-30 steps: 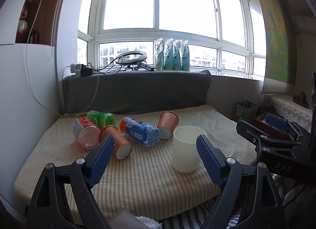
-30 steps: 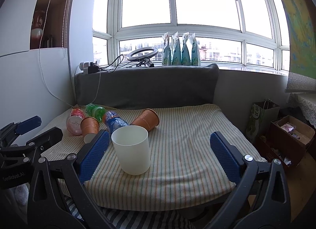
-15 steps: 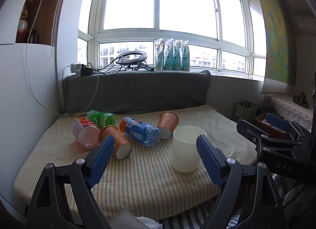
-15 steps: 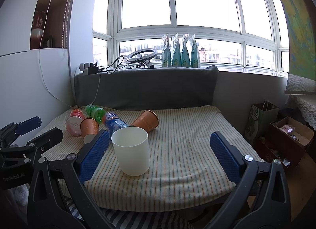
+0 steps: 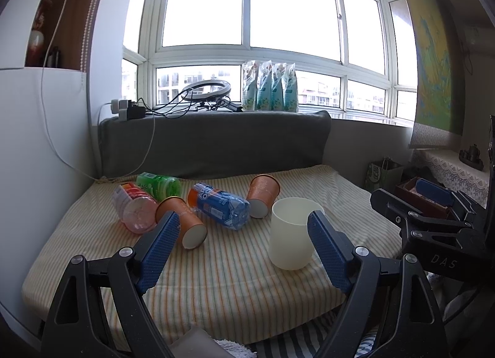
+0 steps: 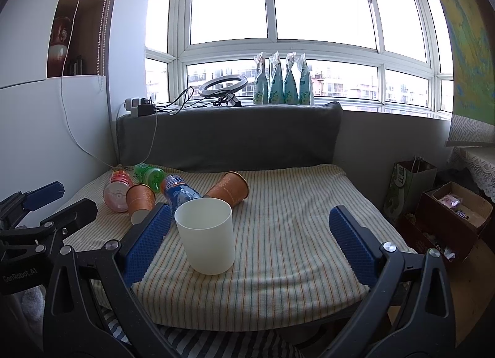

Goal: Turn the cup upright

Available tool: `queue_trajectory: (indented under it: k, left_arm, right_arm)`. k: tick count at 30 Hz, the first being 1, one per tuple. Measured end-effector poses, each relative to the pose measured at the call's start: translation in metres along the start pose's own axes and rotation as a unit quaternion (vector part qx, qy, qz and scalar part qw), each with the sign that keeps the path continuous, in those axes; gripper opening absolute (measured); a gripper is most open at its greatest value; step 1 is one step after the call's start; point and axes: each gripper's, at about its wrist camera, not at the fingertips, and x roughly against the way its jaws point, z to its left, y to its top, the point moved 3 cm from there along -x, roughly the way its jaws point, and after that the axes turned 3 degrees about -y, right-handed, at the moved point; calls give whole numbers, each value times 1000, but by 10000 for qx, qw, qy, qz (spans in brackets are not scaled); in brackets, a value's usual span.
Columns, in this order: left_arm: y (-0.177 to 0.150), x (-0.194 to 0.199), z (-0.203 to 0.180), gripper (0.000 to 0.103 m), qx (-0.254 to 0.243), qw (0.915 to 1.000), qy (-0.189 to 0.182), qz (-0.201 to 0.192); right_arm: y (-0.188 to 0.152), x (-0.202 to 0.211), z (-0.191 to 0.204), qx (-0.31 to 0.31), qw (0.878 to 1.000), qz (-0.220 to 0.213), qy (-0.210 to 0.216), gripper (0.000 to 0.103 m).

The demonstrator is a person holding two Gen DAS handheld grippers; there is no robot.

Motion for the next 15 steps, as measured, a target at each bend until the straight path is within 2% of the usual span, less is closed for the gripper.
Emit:
queue_trajectory:
  k: [15]
  left_arm:
    - [0,0,-2,85,1,10000,7,0]
  right_arm:
    - [-1,-1,-2,-24,10000,12,4,103]
